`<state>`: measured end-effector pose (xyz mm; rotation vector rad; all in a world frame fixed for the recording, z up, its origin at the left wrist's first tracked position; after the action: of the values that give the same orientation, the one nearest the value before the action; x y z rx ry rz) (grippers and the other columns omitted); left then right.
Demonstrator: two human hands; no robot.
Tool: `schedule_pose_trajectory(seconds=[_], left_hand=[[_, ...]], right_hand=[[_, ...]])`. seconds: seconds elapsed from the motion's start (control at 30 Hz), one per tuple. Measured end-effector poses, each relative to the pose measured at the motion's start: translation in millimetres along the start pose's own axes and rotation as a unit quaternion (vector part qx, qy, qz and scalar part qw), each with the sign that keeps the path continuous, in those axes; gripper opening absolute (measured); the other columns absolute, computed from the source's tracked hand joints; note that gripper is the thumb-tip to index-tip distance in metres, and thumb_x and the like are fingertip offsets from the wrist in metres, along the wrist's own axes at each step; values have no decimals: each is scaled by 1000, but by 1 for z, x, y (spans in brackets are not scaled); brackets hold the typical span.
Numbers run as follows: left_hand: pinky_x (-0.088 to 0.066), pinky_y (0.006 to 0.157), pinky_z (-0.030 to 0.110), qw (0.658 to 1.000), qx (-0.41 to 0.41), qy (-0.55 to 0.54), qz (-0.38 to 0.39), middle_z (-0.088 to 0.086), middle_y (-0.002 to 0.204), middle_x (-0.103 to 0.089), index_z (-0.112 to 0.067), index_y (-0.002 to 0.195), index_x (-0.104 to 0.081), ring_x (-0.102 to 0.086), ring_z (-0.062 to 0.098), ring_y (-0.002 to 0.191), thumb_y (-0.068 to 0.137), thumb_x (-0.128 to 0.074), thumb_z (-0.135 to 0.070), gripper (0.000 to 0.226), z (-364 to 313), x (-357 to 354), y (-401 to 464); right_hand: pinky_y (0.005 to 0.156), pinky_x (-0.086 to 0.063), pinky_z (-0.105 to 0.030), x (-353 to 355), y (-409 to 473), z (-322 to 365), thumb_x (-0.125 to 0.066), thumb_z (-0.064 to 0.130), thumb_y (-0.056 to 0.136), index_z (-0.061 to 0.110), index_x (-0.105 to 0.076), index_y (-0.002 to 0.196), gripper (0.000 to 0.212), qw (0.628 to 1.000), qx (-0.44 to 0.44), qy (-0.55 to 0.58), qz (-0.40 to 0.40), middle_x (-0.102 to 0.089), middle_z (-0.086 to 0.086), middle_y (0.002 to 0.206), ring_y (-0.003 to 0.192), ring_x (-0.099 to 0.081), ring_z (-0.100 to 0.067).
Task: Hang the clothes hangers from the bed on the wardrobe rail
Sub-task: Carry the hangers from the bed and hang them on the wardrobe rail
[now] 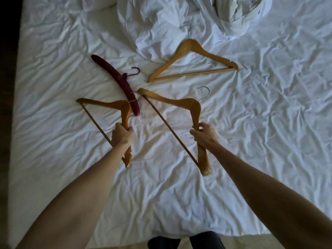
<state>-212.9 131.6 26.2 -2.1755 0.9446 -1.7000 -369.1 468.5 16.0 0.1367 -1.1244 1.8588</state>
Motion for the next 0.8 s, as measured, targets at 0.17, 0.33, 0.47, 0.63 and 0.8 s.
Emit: schedule_pose_trajectory(seconds=[0.17, 0.33, 0.47, 0.63, 0.8], left_hand=[[-57, 84, 48, 991, -47, -126, 28, 9, 96, -70, -16, 110, -60, -69, 29, 88, 97, -52, -46, 33, -1, 33, -69], [-40, 45, 29, 943, -20, -327, 59, 5, 65, -57, -13, 100, -56, -47, 13, 38, 97, -53, -31, 18, -18, 89, -150], [-40, 47, 28, 907, -18, -419, 49, 1, 58, -54, -12, 86, -60, -48, 14, 45, 94, -60, -26, 16, -37, 146, -213], [-45, 61, 29, 894, -22, -447, 7, 6, 66, -66, -3, 78, -72, -58, 16, 61, 84, -71, -31, 28, -37, 216, -273], [-46, 62, 30, 872, -46, -485, -48, 2, 63, -66, -2, 82, -73, -56, 16, 60, 88, -72, -34, 33, -19, 282, -330]], right_hand=[[56, -57, -31, 22, -93, 60, -63, 15, 79, 16, -71, 112, 34, 996, 53, 77, 11, -70, -2, 69, 56, -65, -12], [59, -56, -29, 48, -182, 119, -67, 17, 81, 20, -68, 109, 28, 991, 113, 76, 15, -72, 0, 72, 62, -70, -14], [69, -63, -38, 65, -239, 166, -69, 26, 86, 31, -62, 106, 22, 981, 174, 84, 26, -74, 5, 85, 69, -72, -15], [70, -62, -46, 85, -298, 222, -68, 31, 82, 41, -60, 97, 19, 959, 263, 91, 58, -73, 6, 83, 68, -72, -19], [60, -53, -36, 97, -362, 282, -68, 13, 85, 23, -70, 99, 17, 931, 340, 92, 97, -70, 3, 64, 54, -61, -13]])
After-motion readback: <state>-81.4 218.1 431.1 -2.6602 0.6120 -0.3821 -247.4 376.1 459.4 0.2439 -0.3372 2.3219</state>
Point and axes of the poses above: each hand's wrist, its own y-axis towards the middle knuckle, its own x-axis out of the back of the hand, z = x × y, the point moved 10 cm from there along y, towards the middle knuckle
